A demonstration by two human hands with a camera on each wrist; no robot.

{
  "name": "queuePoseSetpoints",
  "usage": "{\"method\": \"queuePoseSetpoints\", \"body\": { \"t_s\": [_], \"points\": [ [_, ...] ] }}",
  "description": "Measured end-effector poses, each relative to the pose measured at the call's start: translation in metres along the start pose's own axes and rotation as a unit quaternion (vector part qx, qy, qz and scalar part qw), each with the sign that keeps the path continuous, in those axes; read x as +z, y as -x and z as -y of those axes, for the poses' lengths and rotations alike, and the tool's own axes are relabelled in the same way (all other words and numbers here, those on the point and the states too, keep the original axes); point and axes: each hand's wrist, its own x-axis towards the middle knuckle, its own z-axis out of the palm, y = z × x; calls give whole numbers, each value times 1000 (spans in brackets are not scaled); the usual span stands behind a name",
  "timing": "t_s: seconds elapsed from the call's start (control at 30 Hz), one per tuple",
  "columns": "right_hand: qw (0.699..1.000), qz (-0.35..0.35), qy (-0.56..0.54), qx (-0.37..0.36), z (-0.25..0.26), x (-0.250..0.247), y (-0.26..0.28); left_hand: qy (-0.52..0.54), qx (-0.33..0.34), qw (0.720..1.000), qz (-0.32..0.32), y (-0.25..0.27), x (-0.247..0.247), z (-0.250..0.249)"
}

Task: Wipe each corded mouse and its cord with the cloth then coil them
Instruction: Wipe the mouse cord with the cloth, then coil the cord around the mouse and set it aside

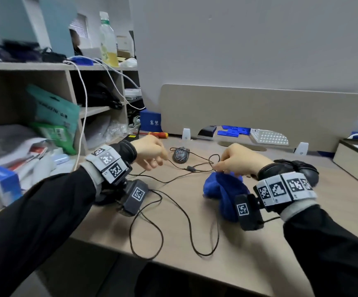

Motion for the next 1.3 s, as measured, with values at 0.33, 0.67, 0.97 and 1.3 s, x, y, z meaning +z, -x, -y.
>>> {"method": "queuePoseSetpoints", "body": {
  "t_s": [0.33, 0.67, 0.97, 1.3],
  "points": [
    [983, 152, 79, -70, 64, 31, 3, -362, -104, 926, 38, 27, -19, 61],
    [977, 120, 174, -19, 56, 35, 2, -261, -108, 959, -4, 33, -25, 89],
    [999, 17, -33, -28, 32, 10, 9, -142, 78, 986, -43, 65, -20, 35],
    [938, -46, -322, -116, 13, 14, 15, -19, 311, 931, -189, 43, 51, 0]
  ]
}}
